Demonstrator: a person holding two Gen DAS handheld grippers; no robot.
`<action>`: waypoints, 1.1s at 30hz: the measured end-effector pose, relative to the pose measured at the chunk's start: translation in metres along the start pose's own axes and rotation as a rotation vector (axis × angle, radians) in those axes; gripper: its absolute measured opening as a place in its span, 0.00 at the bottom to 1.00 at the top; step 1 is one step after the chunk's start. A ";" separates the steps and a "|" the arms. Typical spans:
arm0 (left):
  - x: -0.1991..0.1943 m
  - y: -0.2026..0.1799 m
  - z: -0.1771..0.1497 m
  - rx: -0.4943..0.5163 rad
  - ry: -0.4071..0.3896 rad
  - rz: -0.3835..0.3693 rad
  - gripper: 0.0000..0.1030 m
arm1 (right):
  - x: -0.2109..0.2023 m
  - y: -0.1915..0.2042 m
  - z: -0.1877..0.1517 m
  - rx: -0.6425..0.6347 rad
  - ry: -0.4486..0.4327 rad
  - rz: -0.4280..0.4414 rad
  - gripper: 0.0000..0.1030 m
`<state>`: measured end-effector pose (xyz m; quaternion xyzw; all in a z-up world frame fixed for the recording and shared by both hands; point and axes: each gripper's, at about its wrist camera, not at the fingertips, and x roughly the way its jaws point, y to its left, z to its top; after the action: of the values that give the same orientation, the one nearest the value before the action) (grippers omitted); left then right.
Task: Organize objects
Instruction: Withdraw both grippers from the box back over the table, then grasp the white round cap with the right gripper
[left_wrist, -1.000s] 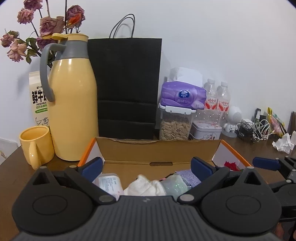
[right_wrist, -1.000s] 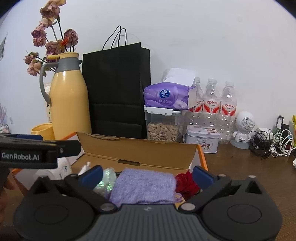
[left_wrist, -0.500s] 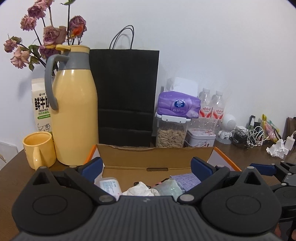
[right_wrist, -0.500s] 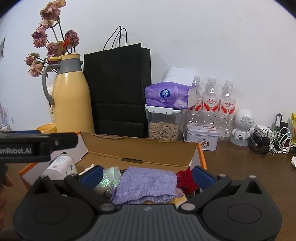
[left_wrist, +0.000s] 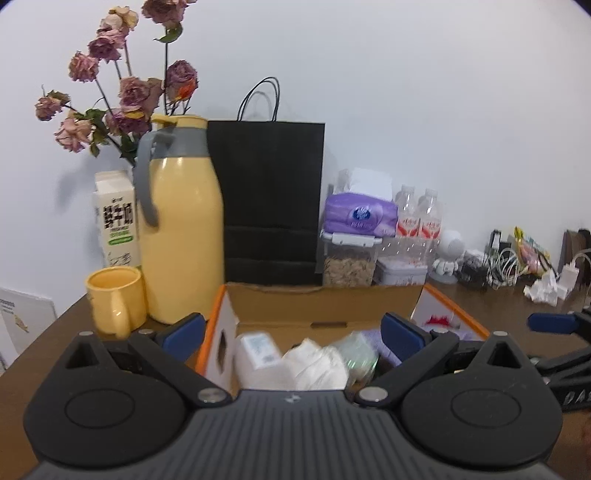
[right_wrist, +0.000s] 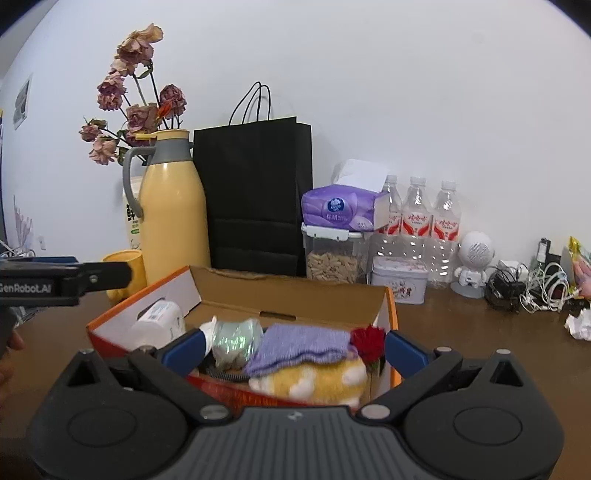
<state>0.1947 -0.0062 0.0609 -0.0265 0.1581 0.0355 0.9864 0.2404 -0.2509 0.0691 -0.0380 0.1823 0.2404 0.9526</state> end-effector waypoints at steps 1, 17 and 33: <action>-0.003 0.003 -0.004 -0.001 0.009 0.003 1.00 | -0.003 -0.001 -0.003 0.004 0.006 0.000 1.00; -0.021 0.049 -0.058 -0.038 0.149 0.084 1.00 | -0.004 -0.008 -0.057 0.035 0.184 -0.040 1.00; -0.021 0.059 -0.060 -0.084 0.165 0.056 1.00 | 0.027 -0.020 -0.069 0.084 0.271 -0.105 0.68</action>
<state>0.1511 0.0469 0.0080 -0.0660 0.2379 0.0676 0.9667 0.2492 -0.2678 -0.0053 -0.0398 0.3170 0.1751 0.9313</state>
